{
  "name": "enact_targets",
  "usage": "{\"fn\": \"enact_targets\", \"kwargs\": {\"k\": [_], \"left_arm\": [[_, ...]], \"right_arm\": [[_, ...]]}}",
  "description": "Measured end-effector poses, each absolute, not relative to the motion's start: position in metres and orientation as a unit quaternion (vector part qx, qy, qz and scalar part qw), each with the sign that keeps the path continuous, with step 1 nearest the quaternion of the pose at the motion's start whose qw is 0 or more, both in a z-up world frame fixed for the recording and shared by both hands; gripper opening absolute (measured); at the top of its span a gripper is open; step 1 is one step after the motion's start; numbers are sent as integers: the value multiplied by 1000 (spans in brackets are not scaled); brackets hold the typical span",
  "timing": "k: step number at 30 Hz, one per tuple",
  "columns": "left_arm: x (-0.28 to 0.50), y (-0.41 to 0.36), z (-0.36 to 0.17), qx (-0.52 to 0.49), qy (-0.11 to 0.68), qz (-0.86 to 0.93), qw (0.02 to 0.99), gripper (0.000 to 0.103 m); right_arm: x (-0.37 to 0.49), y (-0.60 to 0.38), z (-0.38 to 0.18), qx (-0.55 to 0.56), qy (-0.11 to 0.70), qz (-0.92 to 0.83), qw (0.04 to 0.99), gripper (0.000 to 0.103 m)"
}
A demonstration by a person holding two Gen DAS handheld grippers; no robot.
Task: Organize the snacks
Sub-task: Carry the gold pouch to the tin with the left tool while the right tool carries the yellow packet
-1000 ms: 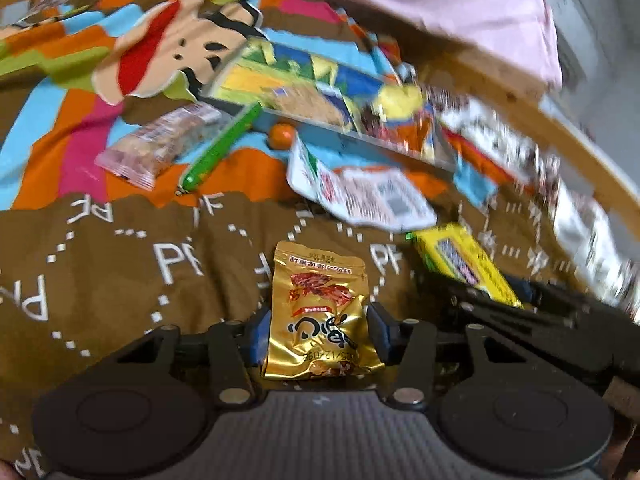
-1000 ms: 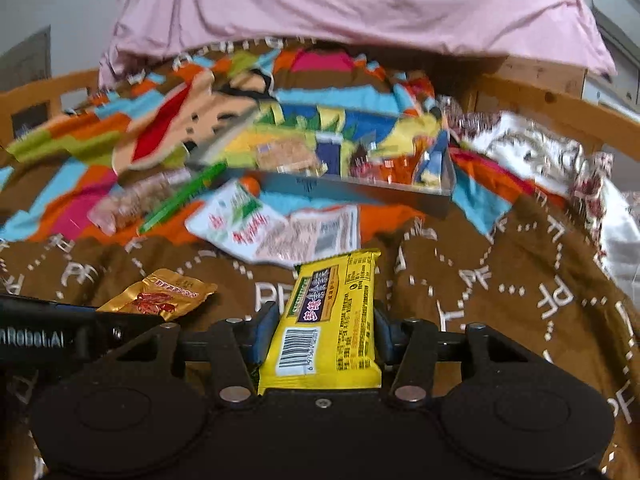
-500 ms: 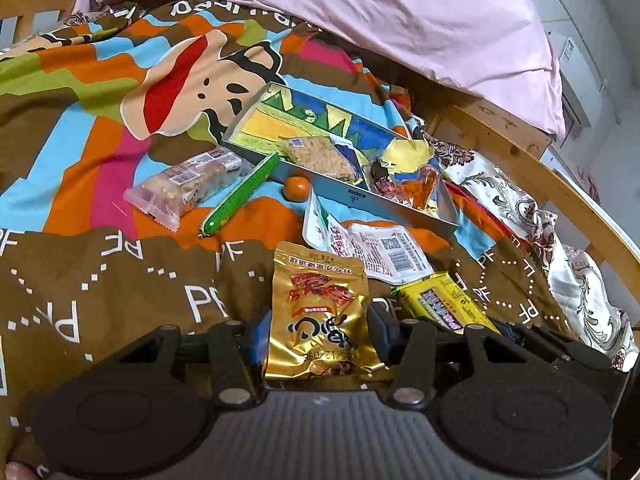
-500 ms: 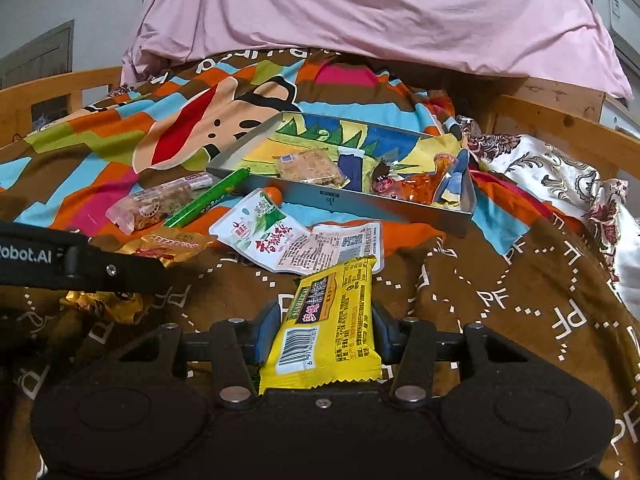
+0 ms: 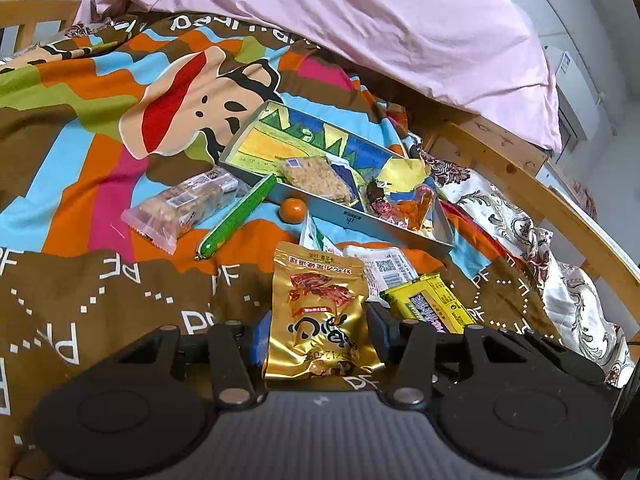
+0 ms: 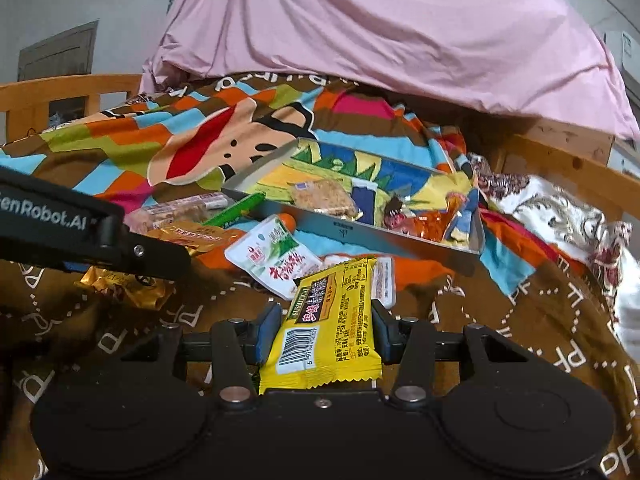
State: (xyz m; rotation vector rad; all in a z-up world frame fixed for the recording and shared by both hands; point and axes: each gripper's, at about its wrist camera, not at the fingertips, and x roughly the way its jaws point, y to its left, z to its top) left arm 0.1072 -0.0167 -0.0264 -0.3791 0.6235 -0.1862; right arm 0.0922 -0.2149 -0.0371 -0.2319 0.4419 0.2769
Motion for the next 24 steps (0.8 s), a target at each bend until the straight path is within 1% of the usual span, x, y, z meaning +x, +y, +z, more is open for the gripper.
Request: {"fn": "enact_targets", "kwargs": {"k": [7,13,19,24], "left_arm": [[109,-17,-21,-187,295,-79,934,53],[121,-23,-7,-197,281,-71,937,53],[143,-35,8,-205,268,-66,939,53],[181,-55,19,-188,260,-71,945,53]], "right_arm": [[94,-218,-25,-123,189,137,965,49],[104,-222,-11,-153,154,150,964,49],[138,-232,3,-210,105,159,959,49],[186,-249,11,-202,81,147,965,49]]}}
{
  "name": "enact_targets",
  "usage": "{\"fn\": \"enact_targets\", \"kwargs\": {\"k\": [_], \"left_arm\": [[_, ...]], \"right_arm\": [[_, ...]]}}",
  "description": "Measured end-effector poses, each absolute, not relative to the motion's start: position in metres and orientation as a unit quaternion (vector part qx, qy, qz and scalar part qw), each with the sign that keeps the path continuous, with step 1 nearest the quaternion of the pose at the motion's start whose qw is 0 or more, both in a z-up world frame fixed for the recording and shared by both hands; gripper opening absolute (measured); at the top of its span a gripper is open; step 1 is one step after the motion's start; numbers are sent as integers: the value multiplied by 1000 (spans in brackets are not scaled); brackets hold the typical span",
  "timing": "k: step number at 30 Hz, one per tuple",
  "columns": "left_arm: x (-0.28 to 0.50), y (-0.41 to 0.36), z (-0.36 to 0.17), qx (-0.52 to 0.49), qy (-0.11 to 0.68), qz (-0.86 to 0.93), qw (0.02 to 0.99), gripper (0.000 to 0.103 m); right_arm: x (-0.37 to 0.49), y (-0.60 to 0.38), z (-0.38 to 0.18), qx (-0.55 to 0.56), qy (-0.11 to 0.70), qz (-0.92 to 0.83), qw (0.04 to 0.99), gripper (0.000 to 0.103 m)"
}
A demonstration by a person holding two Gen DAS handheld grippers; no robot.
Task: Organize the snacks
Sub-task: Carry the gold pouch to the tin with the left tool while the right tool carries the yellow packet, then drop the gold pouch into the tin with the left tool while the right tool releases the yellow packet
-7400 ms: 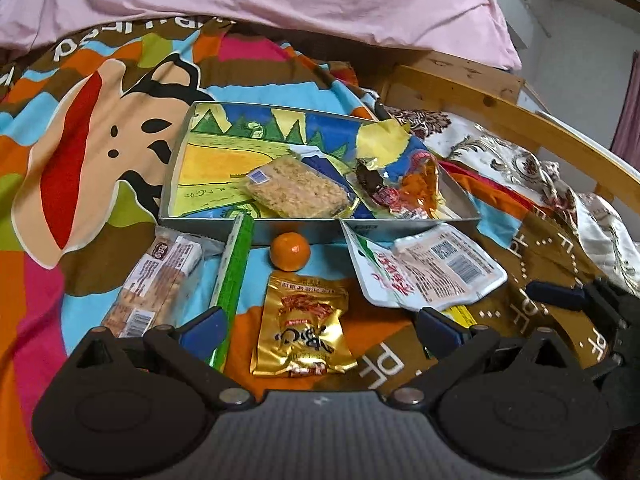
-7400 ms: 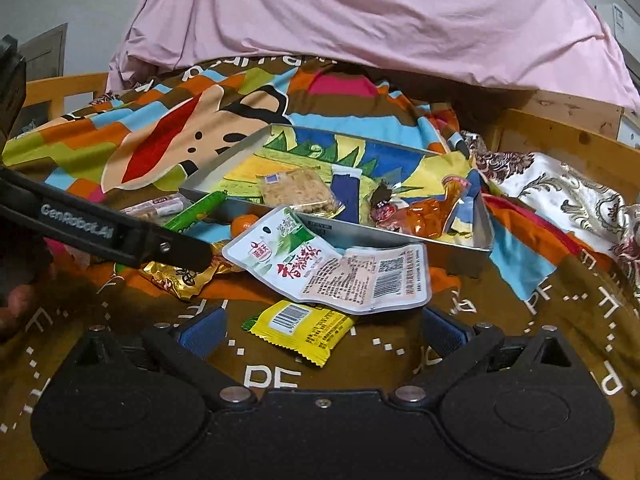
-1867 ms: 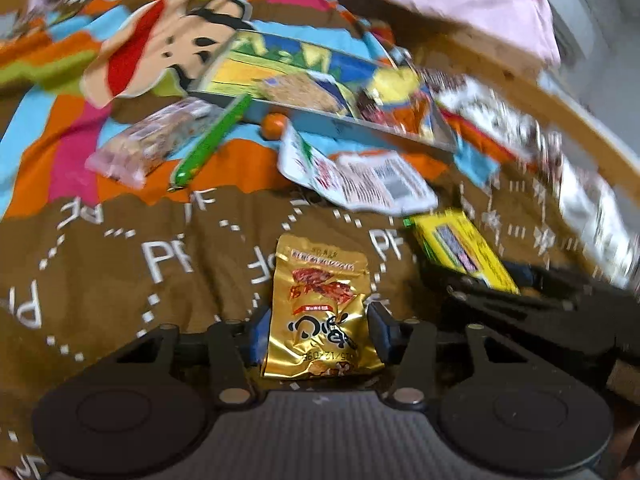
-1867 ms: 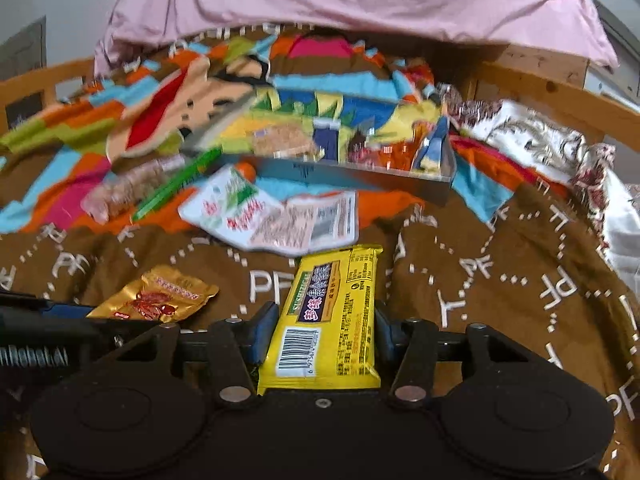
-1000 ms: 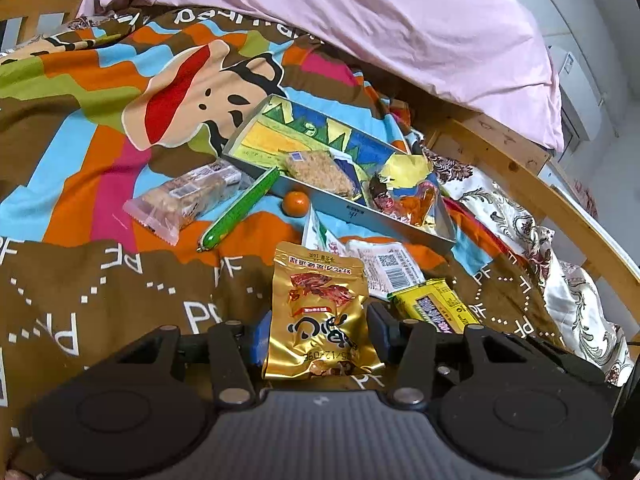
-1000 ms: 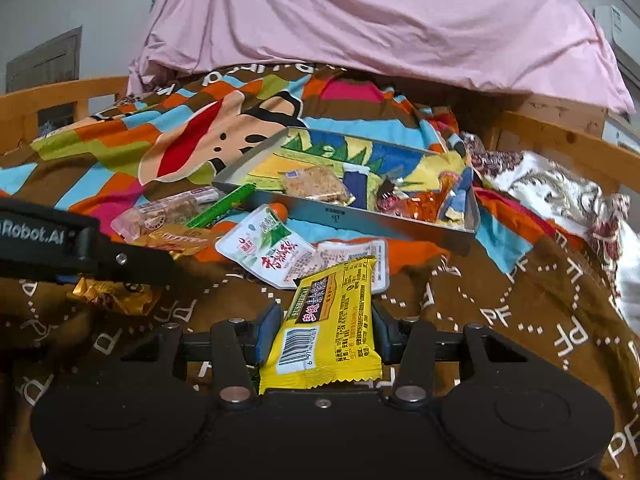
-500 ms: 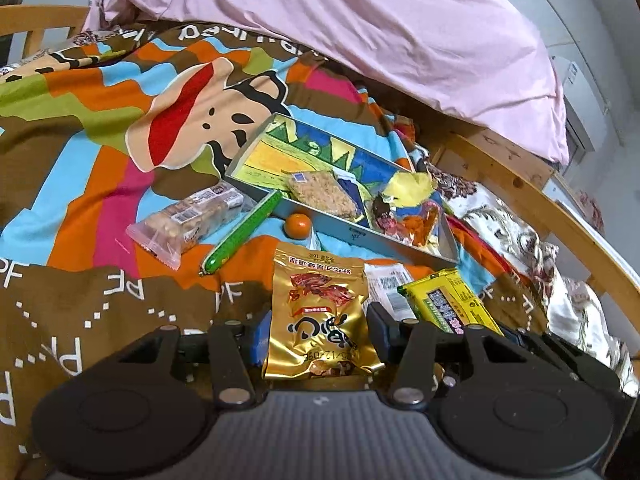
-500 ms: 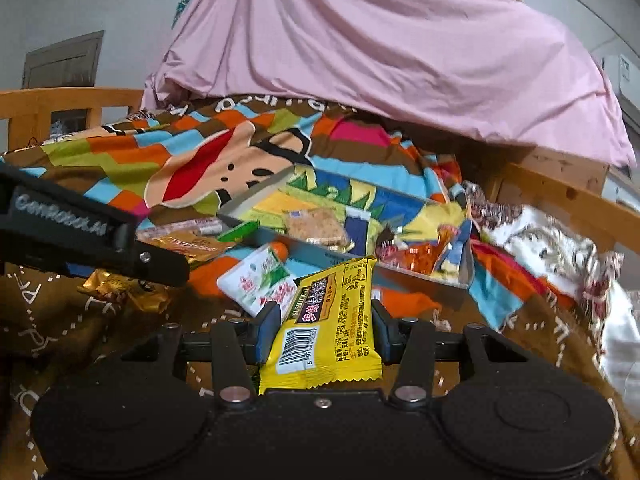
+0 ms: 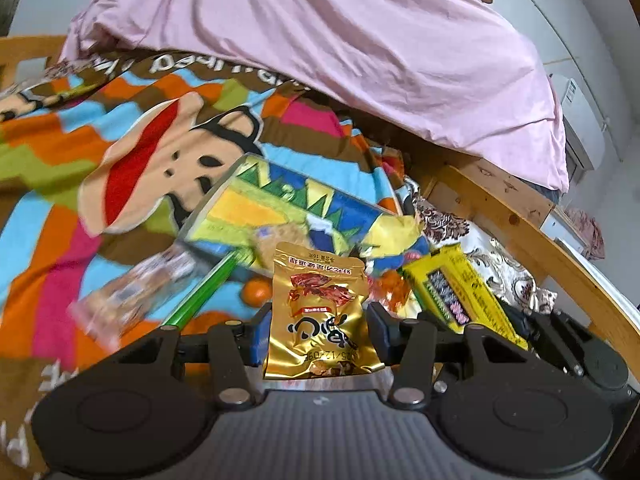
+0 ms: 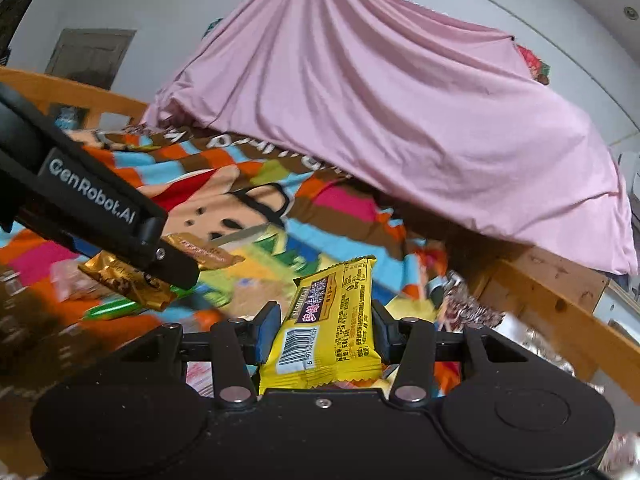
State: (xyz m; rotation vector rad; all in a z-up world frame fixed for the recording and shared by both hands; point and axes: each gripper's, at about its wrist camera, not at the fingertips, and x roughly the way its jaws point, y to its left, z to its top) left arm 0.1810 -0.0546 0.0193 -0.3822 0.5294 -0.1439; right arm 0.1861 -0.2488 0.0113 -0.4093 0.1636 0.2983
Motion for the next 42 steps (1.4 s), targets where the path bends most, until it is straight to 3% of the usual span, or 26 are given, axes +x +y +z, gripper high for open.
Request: {"fn": "enact_targets", "kwargs": {"k": [11,20,36,42], "left_arm": [[290,-91,25,-123,249,-91,956,53],[366,-111,-11,-108,275,-96,951,53],[398,-123,-40,-118,322,-66,937,54],[399,-118,-38,-132,326,-62,934,56]], "right_arm": [[297,-267,-6,-121,69,107,984,49],[362,-292,-32,-47,123,110,985,49],[390,-310,-53,-21,174,124,977,52],[388,-316,-49,-8,175,116,978,70]]}}
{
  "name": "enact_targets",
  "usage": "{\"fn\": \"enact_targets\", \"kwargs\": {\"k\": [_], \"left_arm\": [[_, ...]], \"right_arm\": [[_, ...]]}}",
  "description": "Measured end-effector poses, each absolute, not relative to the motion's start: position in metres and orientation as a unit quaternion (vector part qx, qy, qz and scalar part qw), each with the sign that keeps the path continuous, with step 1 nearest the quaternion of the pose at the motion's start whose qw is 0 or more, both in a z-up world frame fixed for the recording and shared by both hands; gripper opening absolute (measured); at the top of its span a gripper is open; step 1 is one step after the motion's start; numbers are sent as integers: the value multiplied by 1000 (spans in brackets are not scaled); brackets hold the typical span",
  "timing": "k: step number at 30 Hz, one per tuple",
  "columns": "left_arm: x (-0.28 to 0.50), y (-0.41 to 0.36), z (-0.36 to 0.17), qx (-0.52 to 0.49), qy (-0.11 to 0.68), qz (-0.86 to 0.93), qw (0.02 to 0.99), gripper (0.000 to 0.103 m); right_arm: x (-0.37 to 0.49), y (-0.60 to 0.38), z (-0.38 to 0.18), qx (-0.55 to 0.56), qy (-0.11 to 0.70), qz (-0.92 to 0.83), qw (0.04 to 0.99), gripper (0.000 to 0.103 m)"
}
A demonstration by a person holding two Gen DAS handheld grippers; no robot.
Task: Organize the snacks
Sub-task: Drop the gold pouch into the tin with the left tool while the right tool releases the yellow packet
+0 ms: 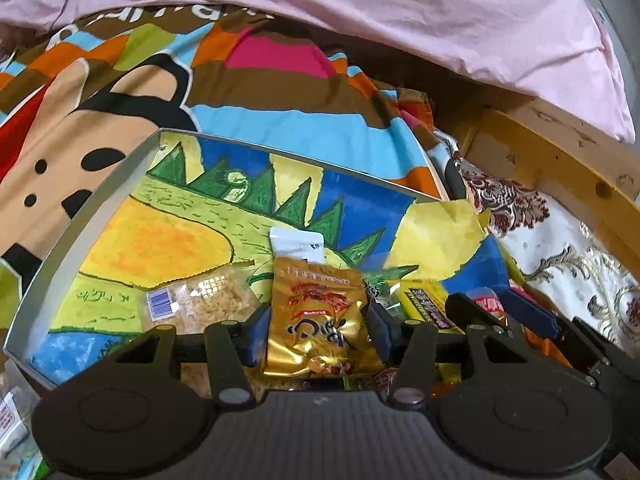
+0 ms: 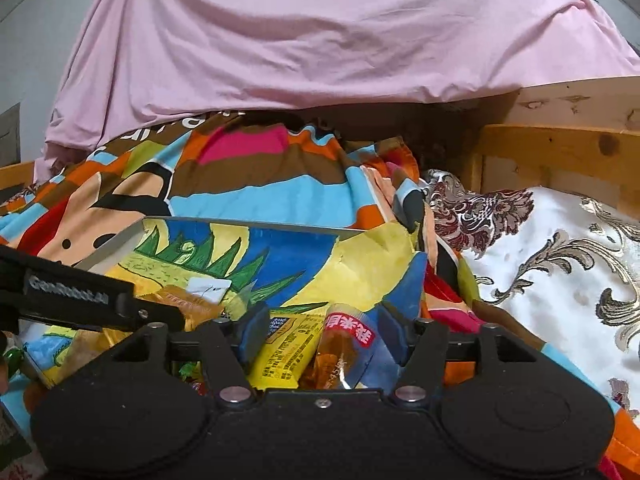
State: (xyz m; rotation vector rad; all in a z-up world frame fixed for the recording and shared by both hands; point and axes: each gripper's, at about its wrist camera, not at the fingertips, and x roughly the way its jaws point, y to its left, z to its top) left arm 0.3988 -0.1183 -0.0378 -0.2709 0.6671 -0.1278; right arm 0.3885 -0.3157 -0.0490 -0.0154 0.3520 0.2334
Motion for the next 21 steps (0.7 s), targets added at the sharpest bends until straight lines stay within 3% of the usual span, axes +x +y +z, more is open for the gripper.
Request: {"fn": "enact_targets", "kwargs": {"k": [3,12,16,21], "left_arm": [[395,-110,-34,-157,323,-60,931,68],[362,-89,8,-170,278,-40,944,91],[334,-84,31,-161,251,-34,954,101],[290,-78,46,-147,221,-30,964,102]], "right_arm": [[383,-320,-41,2,166,113,980,82],[345,-337,2,34,136,108,984,99],[315,-335,23,25,108,118,987,102],[273,-329,44,18,84,127,988,102]]}}
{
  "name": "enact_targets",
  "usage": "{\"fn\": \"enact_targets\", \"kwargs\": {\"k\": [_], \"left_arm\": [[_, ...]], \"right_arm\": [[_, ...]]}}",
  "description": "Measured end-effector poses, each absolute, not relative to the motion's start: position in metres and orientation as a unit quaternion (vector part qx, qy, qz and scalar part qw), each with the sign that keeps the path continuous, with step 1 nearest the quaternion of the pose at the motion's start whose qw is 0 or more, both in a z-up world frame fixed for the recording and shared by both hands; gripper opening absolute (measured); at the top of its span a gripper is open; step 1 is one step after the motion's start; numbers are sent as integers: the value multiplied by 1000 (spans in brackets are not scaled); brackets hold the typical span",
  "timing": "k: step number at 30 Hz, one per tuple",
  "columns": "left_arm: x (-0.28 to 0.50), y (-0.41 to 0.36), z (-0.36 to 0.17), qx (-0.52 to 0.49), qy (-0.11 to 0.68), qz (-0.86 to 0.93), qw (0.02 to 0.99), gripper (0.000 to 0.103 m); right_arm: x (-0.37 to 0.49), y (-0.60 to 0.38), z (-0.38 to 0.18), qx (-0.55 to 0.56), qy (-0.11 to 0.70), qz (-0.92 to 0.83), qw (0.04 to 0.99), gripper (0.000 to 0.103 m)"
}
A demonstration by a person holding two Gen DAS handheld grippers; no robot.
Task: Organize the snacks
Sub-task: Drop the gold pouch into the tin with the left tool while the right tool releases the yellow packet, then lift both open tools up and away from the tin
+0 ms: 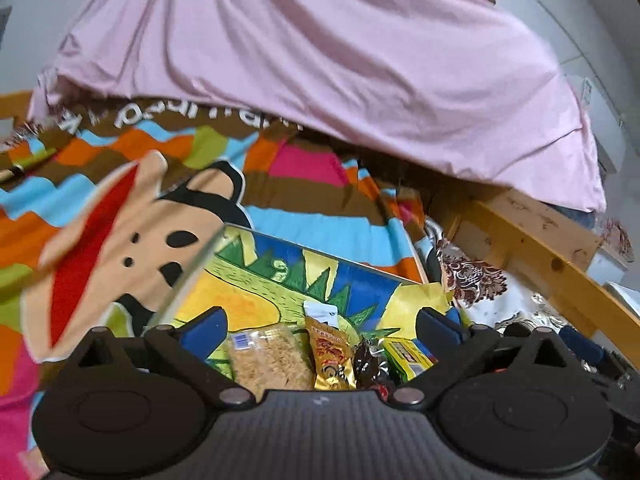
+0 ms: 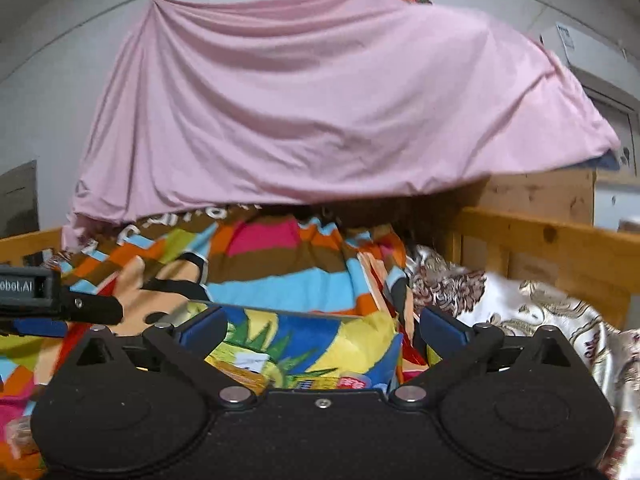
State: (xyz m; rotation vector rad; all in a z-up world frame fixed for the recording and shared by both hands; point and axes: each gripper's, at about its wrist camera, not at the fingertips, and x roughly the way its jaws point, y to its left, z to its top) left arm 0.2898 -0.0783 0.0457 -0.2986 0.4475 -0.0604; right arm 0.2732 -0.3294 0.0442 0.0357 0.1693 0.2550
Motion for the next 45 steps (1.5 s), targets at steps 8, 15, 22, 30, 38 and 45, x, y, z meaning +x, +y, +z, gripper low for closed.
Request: {"fn": "enact_targets", "kwargs": {"k": [8,15,22,30,38,45], "left_arm": [[211,-59,57,-144,186,-14,972,102],[152,-40,58,-129,183,-10,975,102],[101,-24,54,-115,183,-8,976,103],[71,-7,43,-116,180,0,977,102],[69,-7,21,-88,223,-33,970,103],[70,-5,6,-77,239,-37,967,103]], "right_arm": [[205,-331,68,45,65,144,986,102],[153,-329,67,56,75,156,983,102],[112,-311,58,32,94,164,982,102],[74,-291,38,-7,126,186,974,102],[72,-279,28,-29,156,209,965,102],[80,-273,21,-45,180,216,959,102]]}}
